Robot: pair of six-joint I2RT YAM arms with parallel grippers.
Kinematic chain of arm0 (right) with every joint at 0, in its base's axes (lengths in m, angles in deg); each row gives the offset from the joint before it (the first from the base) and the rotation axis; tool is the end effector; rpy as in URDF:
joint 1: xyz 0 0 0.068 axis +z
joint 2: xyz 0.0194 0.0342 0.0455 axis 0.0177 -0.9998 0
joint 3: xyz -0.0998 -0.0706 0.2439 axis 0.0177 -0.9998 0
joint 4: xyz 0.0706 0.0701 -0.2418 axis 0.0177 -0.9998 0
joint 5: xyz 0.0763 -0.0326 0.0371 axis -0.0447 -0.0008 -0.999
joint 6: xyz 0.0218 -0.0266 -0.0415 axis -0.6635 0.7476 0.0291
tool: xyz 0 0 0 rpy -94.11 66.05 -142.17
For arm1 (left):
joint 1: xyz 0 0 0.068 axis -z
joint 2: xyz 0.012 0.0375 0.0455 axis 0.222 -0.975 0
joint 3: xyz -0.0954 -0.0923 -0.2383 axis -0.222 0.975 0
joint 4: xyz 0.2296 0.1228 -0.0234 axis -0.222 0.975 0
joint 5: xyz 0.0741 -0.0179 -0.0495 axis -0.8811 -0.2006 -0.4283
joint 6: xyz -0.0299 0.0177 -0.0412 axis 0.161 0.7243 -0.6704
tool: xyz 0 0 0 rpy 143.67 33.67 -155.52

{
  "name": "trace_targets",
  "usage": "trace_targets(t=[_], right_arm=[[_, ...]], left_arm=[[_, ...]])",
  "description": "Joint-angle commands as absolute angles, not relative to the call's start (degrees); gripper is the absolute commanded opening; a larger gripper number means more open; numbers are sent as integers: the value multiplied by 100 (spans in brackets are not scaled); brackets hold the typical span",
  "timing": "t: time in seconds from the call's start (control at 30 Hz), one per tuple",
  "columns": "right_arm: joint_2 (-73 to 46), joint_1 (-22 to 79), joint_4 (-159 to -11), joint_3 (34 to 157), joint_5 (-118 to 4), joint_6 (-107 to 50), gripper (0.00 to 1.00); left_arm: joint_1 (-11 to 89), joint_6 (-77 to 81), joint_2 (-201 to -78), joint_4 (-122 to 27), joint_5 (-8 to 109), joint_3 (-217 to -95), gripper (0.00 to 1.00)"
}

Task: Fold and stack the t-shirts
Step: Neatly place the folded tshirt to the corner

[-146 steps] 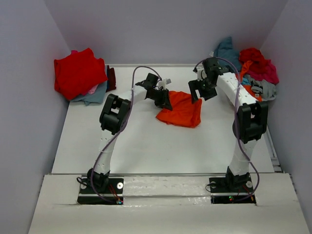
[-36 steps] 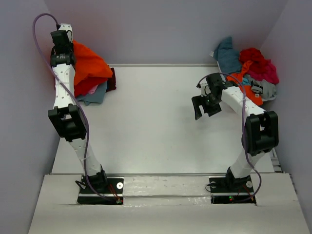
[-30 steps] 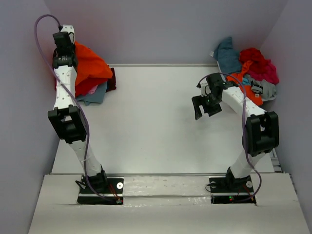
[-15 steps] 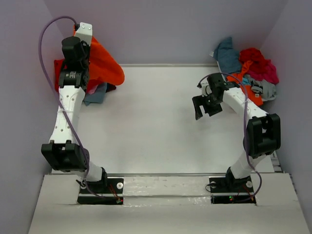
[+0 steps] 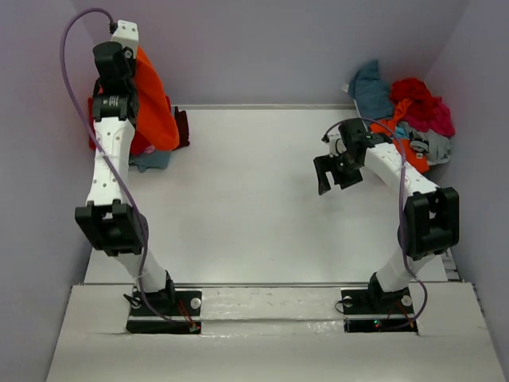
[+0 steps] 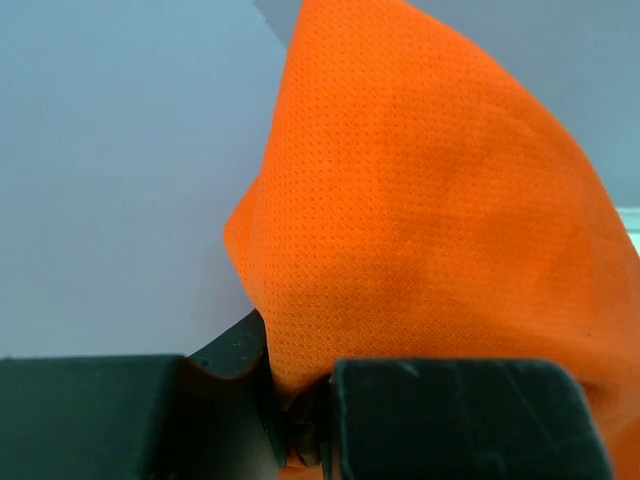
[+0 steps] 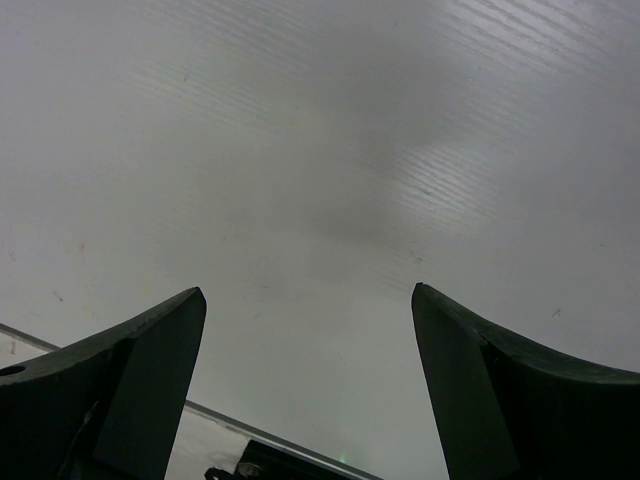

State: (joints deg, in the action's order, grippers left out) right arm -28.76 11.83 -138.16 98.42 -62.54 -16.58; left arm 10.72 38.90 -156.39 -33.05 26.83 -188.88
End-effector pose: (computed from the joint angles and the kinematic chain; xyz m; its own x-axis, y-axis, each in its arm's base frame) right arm 0.3255 0.0824 0.2565 -0.8912 -0.2967 -0.3432 -0.3735 0.9093 0.1837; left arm 0.3607 0.0226 0.4942 -0.1159 0.4160 -0.9020 -0.2757 0.8589 0.4316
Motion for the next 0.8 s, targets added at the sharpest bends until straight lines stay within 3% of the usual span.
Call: trace_targets(t=[0.0,0.17,0.33,0.77], right_arm=[[-2724,1208,-13738,9863,-6319,-1606,90],[-2618,1208,-13747,9784,-6267,-1571,90],[-2504,1208,-13756,9713,-6214,-1544,90],[-2811,1208,-13808,9871,-6363,-1553,91]], left_arm=[[563,3560,-17471,-2930,2479,-20233,5],[404,3322,-19975,-1428,2023,-23193,5],[342,3226,-19858,-2030,1811,-21701,5],[-528,2768,-19225,-2190,2145,-20977,5]])
